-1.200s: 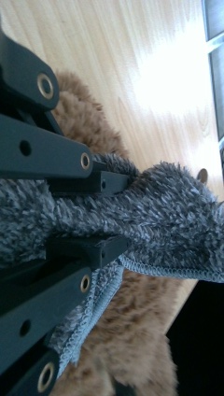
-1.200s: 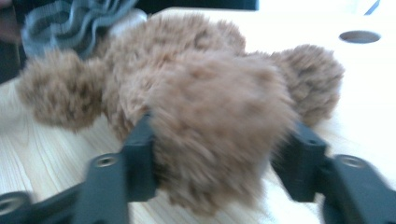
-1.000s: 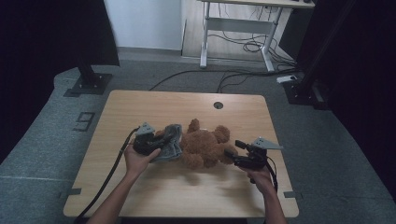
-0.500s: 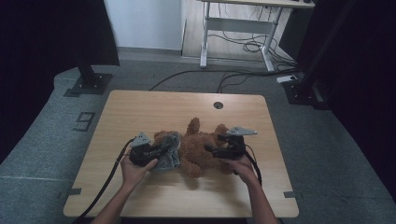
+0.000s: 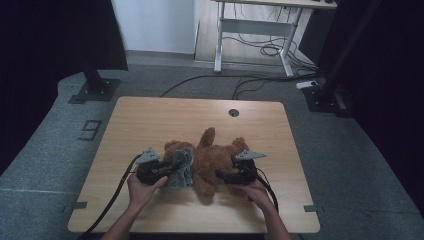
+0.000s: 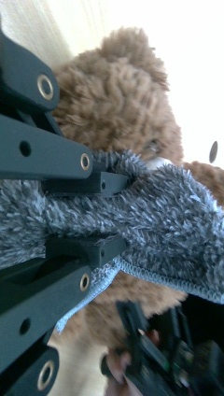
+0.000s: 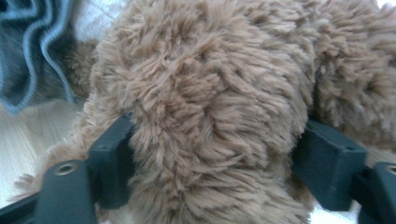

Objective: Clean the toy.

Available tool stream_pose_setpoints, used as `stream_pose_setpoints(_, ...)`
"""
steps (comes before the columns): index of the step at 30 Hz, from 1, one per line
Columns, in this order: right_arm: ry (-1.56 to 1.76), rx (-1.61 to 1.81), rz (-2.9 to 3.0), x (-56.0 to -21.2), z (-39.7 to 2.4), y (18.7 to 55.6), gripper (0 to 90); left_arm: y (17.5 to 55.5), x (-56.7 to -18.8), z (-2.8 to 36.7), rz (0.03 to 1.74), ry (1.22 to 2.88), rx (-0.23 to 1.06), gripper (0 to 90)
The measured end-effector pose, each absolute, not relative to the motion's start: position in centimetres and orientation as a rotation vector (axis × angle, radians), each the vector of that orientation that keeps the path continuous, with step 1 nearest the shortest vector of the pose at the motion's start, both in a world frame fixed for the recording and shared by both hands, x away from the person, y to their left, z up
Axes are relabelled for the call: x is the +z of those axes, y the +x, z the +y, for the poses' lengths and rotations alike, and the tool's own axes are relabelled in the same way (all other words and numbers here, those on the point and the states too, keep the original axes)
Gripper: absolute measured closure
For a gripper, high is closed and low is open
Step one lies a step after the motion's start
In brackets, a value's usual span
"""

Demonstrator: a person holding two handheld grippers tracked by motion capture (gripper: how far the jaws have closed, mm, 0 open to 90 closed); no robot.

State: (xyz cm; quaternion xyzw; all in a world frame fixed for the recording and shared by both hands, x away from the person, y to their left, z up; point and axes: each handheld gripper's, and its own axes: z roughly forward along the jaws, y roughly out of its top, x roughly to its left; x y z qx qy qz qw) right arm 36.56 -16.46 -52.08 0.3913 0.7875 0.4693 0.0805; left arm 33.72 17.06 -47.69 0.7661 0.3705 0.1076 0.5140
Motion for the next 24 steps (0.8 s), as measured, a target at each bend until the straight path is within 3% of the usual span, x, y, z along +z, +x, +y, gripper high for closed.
stream_pose_setpoints(5, 1.106, 1.427, 2.318, -52.4, -16.7, 36.0, 39.3, 34.4, -44.8, 13.6, 0.815, 1.863, 0.275, 73.3)
stream_pose_setpoints(8, 1.075, 1.418, 2.323, -52.4, -16.6, 35.7, 41.7, 35.1, -43.8, 9.9, 0.762, 1.904, 0.281, 73.2)
stream_pose_setpoints(9, 1.056, 1.407, 2.315, -52.4, -16.5, 35.5, 42.7, 35.8, -44.0, 7.3, 0.749, 1.945, 0.285, 73.2)
stream_pose_setpoints(13, 1.062, 1.418, 2.3, -52.6, -16.7, 35.4, 44.0, 36.8, -46.1, 4.1, 0.76, 1.996, 0.285, 72.9)
stream_pose_setpoints(19, 1.043, 1.418, 2.286, -52.8, -16.7, 35.3, 46.4, 36.3, -47.0, 4.1, 0.74, 1.996, 0.368, 73.5)
stream_pose_setpoints(24, 1.03, 1.427, 2.289, -52.9, -16.8, 35.2, 46.7, 36.0, -47.1, 7.0, 0.79, 1.988, 0.405, 73.7)
